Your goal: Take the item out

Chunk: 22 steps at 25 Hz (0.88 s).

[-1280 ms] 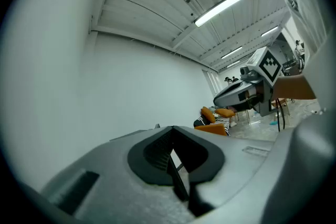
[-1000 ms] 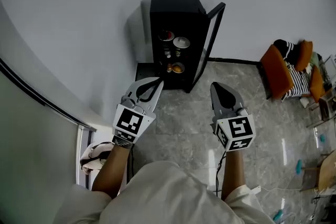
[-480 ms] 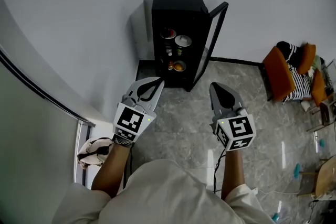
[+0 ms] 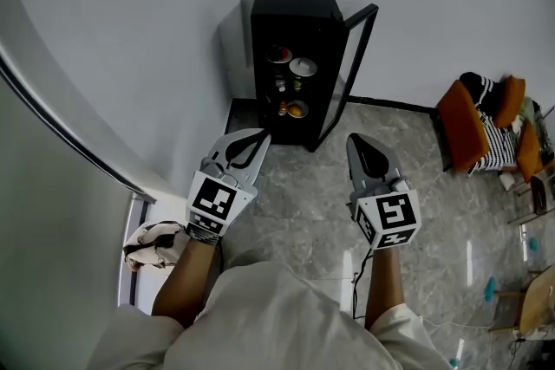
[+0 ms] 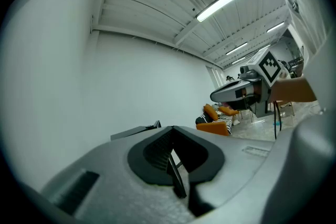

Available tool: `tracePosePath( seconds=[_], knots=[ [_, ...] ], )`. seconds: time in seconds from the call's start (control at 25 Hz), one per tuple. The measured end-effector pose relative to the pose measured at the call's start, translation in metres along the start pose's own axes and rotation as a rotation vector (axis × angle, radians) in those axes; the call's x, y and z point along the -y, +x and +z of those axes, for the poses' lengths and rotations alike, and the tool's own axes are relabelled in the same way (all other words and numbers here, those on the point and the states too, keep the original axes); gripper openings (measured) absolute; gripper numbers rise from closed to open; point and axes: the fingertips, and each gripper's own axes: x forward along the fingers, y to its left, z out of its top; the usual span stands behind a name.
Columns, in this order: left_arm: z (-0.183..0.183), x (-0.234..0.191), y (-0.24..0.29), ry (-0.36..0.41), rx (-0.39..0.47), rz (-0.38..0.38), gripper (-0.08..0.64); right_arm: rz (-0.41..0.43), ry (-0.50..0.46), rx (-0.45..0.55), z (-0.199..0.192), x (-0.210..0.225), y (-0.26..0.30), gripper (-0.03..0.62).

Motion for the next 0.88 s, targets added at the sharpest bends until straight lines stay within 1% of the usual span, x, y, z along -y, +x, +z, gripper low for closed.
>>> tracePosePath(
  seconds=[0.16,0.32,0.52,0.6,0.68,0.8,0.88],
  knots=[
    [0.000,0.005,0.000,-0.005,-0.007,0.002,0.003,0.013,0.028,-0.024,-0.009,0.003,-0.003,0.008],
    [-0.004,0.004,0.004,-0.011,-0.015,0.006,0.003,-0.003,-0.007,-0.037,-0.014,0.005,-0.005,0.008],
    [-0.015,0.000,0.024,-0.015,-0.017,-0.009,0.003,-0.012,-0.001,-0.043,-0.024,0.016,0.009,0.008],
    [-0.020,-0.006,0.035,-0.024,-0.015,-0.015,0.005,0.008,0.014,-0.064,-0.031,0.020,0.020,0.008],
    [-0.024,-0.015,0.047,-0.029,-0.011,-0.014,0.003,0.019,0.050,-0.077,-0.036,0.027,0.035,0.008],
    [-0.027,-0.036,0.066,-0.031,-0.007,-0.005,0.003,0.035,0.099,-0.067,-0.034,0.040,0.060,0.008],
    [-0.031,-0.052,0.080,-0.037,-0.004,-0.002,0.003,0.044,0.102,-0.059,-0.032,0.046,0.080,0.008]
  ],
)
